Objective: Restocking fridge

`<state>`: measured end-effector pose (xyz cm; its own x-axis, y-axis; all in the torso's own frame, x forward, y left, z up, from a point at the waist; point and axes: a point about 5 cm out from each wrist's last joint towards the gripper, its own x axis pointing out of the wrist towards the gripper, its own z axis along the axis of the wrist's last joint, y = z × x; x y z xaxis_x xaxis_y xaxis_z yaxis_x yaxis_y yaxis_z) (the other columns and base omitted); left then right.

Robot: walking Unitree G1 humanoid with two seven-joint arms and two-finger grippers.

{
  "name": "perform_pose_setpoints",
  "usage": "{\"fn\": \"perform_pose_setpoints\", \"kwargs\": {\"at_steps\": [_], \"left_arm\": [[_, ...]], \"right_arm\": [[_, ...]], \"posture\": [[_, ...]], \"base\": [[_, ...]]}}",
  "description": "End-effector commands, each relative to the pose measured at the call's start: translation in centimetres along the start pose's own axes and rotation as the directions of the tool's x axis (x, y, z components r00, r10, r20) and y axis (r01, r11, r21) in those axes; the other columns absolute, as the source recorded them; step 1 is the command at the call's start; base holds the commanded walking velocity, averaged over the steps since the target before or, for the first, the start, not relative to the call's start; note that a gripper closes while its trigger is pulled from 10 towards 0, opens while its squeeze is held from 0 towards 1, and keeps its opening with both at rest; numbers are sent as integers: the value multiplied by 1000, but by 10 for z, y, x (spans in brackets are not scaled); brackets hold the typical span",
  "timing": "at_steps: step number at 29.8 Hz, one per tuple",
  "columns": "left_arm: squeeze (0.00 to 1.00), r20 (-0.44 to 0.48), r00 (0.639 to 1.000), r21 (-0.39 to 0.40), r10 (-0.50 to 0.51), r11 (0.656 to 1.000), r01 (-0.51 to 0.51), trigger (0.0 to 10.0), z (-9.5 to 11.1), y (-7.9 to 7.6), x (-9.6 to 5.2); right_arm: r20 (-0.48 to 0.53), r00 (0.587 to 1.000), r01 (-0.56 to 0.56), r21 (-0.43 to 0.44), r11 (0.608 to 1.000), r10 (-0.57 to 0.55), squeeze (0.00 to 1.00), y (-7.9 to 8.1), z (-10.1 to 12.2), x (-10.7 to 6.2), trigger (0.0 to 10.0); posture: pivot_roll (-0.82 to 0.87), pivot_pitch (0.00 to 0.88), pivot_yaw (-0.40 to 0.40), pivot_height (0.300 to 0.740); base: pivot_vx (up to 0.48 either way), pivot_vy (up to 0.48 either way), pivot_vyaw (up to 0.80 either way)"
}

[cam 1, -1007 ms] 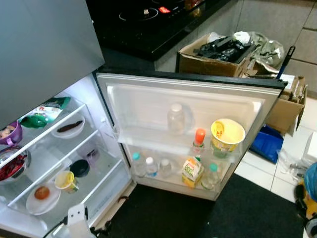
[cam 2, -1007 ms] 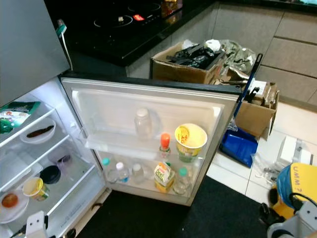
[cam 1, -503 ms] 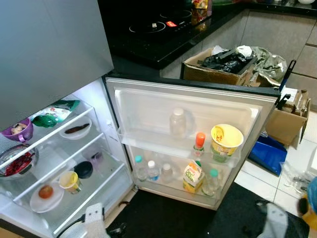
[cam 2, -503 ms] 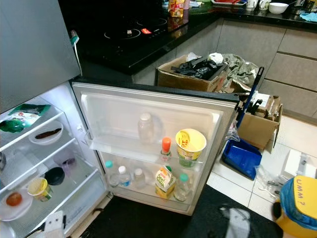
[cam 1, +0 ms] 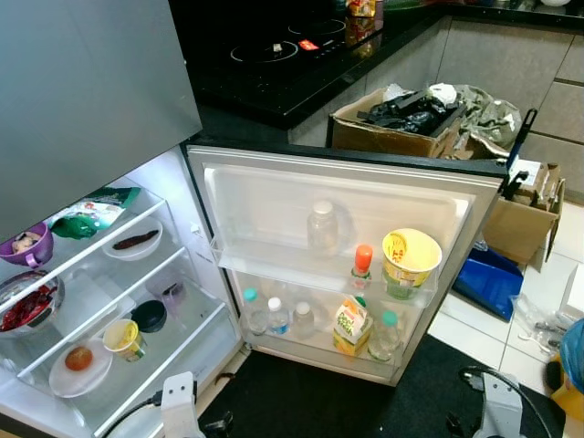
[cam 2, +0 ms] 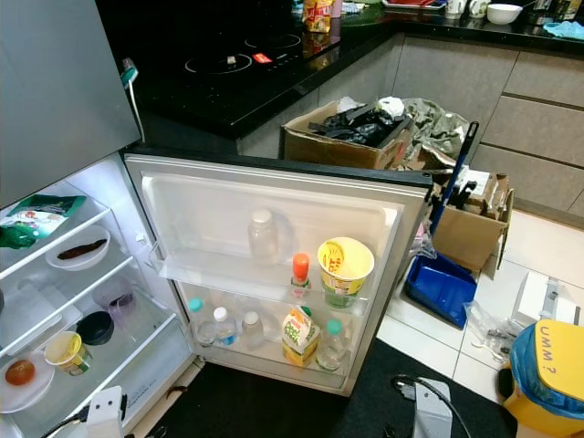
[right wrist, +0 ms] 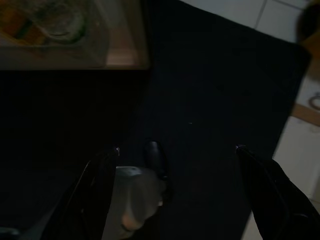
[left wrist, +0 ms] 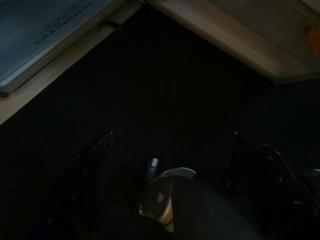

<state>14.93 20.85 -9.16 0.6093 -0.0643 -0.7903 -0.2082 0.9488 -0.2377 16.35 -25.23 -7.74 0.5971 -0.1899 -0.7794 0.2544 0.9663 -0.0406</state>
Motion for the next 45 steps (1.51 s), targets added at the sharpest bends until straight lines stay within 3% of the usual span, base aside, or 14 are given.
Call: {"fn": "perform_pose_setpoints", "kwargs": {"at_steps": [1, 10, 14, 24, 45], "left_arm": [[0, 6, 1000, -8, 22, 1000, -22, 10000, 2, 5, -1], [0, 5, 1000, -1, -6, 1000, 6, 10000, 1, -3, 1], [0, -28, 999, -12, -18, 1000, 18, 10000, -10, -6, 0], [0, -65, 995, 32, -75, 997, 77, 10000, -15, -11, 0], [0, -95, 991, 23, -96, 995, 99, 10000, -25, -11, -4]], "right_arm": [[-4, 1000, -10, -16, 1000, 10, 0, 5, 2, 1, 10000], [-37, 998, -59, -3, 998, 59, 0, 9, -11, -2, 10000], [-65, 995, -77, 6, 997, 77, 0, 7, -26, -6, 10000], [-52, 997, -61, 11, 998, 62, 0, 10, -23, -5, 10000], [-54, 995, -86, 2, 996, 86, 0, 6, -22, -5, 10000]], "posture": [[-47, 0, 12, 740], [-68, 0, 8, 740], [-55, 0, 6, 740], [-42, 0, 12, 740], [-40, 0, 5, 740]], "base": [[0, 0, 0], [0, 0, 0], [0, 0, 387], [0, 0, 361], [0, -480, 0]]}}
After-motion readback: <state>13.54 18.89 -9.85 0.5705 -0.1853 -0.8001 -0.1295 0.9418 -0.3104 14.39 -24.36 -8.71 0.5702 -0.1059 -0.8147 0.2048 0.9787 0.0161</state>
